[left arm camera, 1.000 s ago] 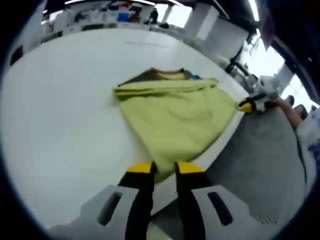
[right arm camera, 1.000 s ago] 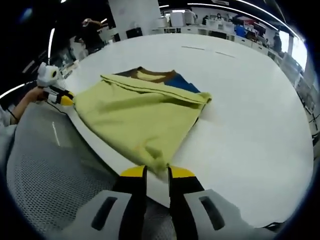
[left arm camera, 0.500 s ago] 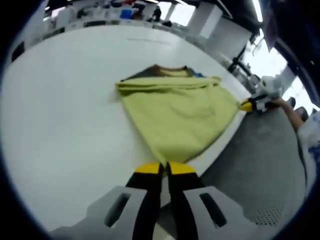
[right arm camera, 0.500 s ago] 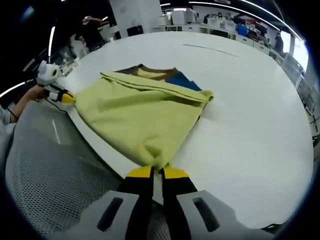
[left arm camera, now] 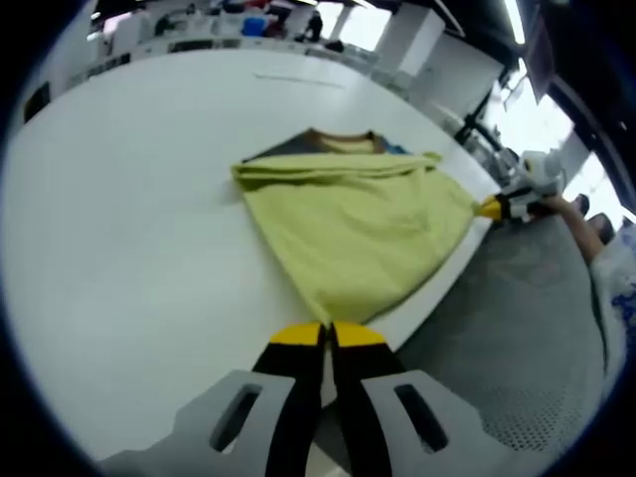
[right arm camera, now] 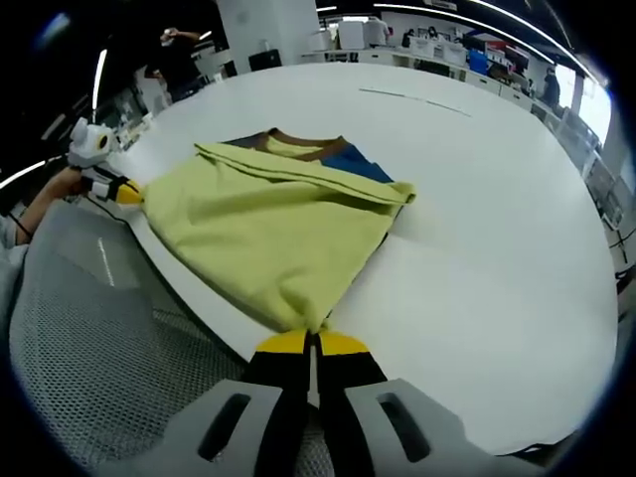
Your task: Fold the garment on the visible template until the final outline fits inside the template.
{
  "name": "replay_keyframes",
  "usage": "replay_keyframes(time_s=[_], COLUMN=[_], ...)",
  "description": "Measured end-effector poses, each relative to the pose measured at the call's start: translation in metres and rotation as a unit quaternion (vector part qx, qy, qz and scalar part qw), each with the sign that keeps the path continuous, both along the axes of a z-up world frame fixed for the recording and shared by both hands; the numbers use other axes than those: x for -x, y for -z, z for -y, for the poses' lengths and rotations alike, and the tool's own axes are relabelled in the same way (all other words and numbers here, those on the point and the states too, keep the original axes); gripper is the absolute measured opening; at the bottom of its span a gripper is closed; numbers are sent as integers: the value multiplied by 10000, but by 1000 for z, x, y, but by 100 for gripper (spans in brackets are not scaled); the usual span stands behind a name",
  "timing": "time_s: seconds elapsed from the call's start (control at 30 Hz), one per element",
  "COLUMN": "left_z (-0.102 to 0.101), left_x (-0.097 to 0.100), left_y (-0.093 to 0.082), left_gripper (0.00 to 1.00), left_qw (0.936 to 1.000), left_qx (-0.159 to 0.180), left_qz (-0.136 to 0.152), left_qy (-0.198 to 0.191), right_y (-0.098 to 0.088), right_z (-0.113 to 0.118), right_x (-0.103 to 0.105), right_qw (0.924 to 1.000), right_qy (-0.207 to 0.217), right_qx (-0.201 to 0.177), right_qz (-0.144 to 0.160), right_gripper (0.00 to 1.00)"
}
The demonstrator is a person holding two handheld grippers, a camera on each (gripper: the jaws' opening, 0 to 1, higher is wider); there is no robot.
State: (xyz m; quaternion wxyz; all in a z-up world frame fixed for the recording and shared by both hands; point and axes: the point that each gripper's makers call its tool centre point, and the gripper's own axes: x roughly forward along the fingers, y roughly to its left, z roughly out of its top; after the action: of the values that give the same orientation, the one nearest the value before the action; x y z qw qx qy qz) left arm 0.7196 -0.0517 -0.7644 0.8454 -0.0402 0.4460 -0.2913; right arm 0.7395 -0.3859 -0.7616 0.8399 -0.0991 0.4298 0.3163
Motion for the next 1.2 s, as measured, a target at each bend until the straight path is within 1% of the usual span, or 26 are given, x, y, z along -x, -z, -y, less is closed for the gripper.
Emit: replay_keyframes(time_s=[0.17,0.37,0.5,0.6,0.63,0.7,0.73,0.77,0.8,0.87,0.9,0.93,1.03,1.2], left_z=[0,-2,-2,-3,-3,-3,-3,-3,-2,-3,-3,-4,-5,-4], left_x=[-1,-5,-7,-7,-6,-5,-4,-2,0,1,2,3,4,6], left_y=[-3,-19,-28,-28,-28,-27,-26,-24,-22,-17,-15,-13,-8,-5], left_gripper=[0,0,0,0,0,0,0,0,0,0,0,0,0,0], left_qw=[10000,9999,9998,9998,9997,9998,9998,9999,9999,10000,10000,10000,9999,9998], left_qx=[-12,-13,14,25,26,34,25,13,-2,-39,-51,-64,-134,-129], left_qz=[-13,141,217,220,226,201,184,164,113,71,37,-1,-70,-174], left_qy=[8,35,42,16,-4,-19,-9,11,27,21,18,3,2,-3], right_y=[-7,-22,-28,-29,-30,-29,-30,-30,-27,-23,-21,-18,-11,0], right_z=[2,1,4,5,4,5,5,5,6,5,5,5,7,9], right_x=[-4,-7,-9,-7,-7,-4,-6,-5,-2,2,3,5,5,6], right_qw=[10000,9996,9991,9985,9972,9971,9954,9944,9942,9909,9904,9885,9872,9866], right_qy=[2,-133,-255,-369,-528,-546,-656,-738,-803,-1065,-1111,-1261,-1363,-1414], right_qx=[39,19,41,4,30,73,168,223,282,435,452,491,548,648], right_qz=[88,230,346,402,524,519,676,716,659,694,680,671,623,487], right_gripper=[2,2,2,1,1,1,1,1,1,1,1,1,1,1])
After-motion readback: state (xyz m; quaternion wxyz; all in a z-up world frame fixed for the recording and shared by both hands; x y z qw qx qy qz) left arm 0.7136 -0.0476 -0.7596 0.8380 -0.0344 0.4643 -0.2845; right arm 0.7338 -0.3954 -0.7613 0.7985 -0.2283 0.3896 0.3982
